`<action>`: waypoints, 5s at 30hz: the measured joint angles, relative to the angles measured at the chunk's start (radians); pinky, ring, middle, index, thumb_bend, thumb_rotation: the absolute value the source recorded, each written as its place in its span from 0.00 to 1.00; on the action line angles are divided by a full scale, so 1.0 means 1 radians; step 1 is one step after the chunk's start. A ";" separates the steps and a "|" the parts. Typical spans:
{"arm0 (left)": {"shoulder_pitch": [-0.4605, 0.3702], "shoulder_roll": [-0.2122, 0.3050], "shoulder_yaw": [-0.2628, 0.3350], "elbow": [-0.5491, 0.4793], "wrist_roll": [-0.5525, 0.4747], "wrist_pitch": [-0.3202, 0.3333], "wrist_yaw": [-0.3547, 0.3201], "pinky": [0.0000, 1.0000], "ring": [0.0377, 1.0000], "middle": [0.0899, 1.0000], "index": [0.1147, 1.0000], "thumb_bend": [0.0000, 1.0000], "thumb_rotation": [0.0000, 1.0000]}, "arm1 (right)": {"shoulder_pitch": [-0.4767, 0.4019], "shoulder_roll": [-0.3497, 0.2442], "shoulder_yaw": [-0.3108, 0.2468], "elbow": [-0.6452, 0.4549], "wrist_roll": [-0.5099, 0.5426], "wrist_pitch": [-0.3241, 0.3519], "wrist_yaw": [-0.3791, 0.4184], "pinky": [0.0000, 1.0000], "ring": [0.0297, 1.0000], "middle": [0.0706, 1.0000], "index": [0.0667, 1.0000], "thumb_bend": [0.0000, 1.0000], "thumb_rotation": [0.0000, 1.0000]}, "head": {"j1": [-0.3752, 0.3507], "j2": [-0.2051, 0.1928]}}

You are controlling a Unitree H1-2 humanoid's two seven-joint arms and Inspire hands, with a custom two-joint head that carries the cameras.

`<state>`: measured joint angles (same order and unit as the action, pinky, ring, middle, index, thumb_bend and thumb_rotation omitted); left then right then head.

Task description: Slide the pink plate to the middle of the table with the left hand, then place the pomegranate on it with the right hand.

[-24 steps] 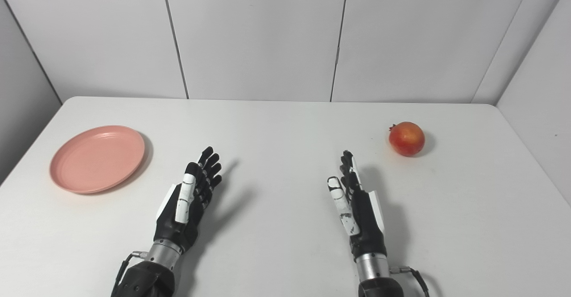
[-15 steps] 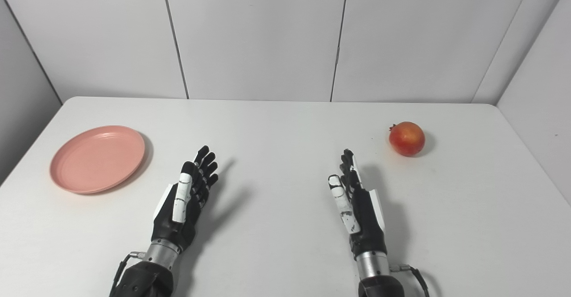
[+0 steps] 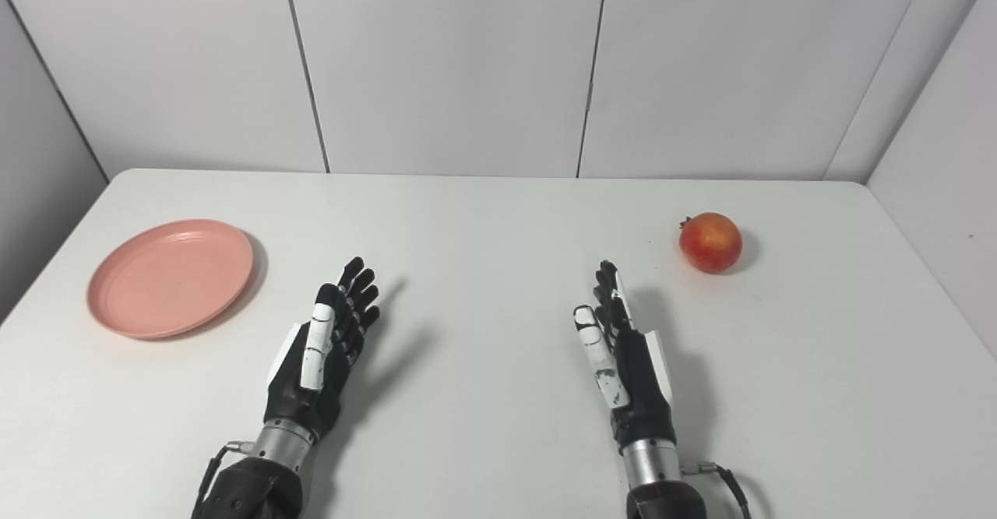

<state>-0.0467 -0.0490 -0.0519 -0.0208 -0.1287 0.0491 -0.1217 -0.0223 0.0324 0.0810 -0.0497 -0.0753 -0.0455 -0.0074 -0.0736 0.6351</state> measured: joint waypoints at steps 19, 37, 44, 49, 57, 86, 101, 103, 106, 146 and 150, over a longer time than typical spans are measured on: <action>-0.030 -0.012 -0.025 0.047 0.050 -0.049 0.019 1.00 1.00 1.00 1.00 0.68 1.00 | -0.002 -0.046 -0.007 0.004 0.081 -0.012 0.059 1.00 1.00 1.00 1.00 0.59 0.93 | 0.254 -0.083; -0.179 0.004 0.091 0.120 -0.009 -0.077 0.072 1.00 1.00 1.00 1.00 0.70 1.00 | -0.028 -0.109 -0.024 0.047 0.136 -0.124 0.126 1.00 1.00 1.00 1.00 0.57 1.00 | 0.373 -0.147; -0.236 0.057 0.151 0.118 0.004 -0.074 0.114 0.98 0.98 0.98 0.97 0.71 1.00 | -0.027 -0.115 -0.025 0.045 0.121 -0.124 0.128 1.00 1.00 1.00 1.00 0.55 1.00 | 0.373 -0.152; -0.257 0.074 0.191 0.121 0.026 -0.076 0.158 0.96 0.94 0.93 0.93 0.73 1.00 | -0.025 -0.116 -0.027 0.042 0.131 -0.124 0.132 1.00 1.00 1.00 1.00 0.55 1.00 | 0.382 -0.147; -0.285 0.140 0.261 0.226 0.026 -0.165 0.195 0.91 0.90 0.90 0.89 0.72 1.00 | -0.023 -0.118 -0.030 0.042 0.135 -0.124 0.136 1.00 1.00 1.00 1.00 0.55 1.00 | 0.390 -0.149; -0.295 0.232 0.396 0.260 0.086 -0.211 0.361 0.85 0.84 0.83 0.85 0.78 1.00 | -0.009 -0.132 -0.039 0.027 0.171 -0.123 0.158 1.00 1.00 1.00 1.00 0.51 0.98 | 0.426 -0.146; -0.300 0.293 0.459 0.388 0.064 -0.242 0.392 0.88 0.86 0.86 0.86 0.79 1.00 | -0.008 -0.135 -0.040 0.027 0.200 -0.123 0.178 1.00 1.00 1.00 1.00 0.48 0.99 | 0.433 -0.147; -0.300 0.298 0.459 0.405 0.061 -0.245 0.392 0.89 0.87 0.86 0.87 0.80 1.00 | -0.008 -0.135 -0.041 0.027 0.206 -0.123 0.180 1.00 1.00 1.00 1.00 0.48 0.99 | 0.434 -0.146; -0.301 0.309 0.459 0.438 0.045 -0.258 0.391 0.90 0.88 0.87 0.87 0.80 1.00 | -0.007 -0.135 -0.040 0.026 0.211 -0.123 0.181 1.00 1.00 1.00 1.00 0.48 0.99 | 0.436 -0.146; -0.306 0.307 0.330 0.509 -0.018 -0.211 0.310 1.00 0.95 0.94 0.95 0.80 1.00 | 0.016 -0.134 -0.046 0.000 0.210 -0.119 0.188 1.00 1.00 1.00 1.00 0.46 1.00 | 0.428 -0.129; -0.306 0.305 0.314 0.506 -0.013 -0.211 0.310 0.97 0.95 0.93 0.94 0.79 1.00 | 0.016 -0.134 -0.047 0.000 0.210 -0.118 0.188 1.00 1.00 1.00 1.00 0.46 1.00 | 0.428 -0.129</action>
<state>-0.3530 0.2559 0.2617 0.4850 -0.1418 -0.1614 0.1882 -0.0065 -0.1021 0.0342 -0.0499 0.1351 -0.1635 0.1802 0.3543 0.5062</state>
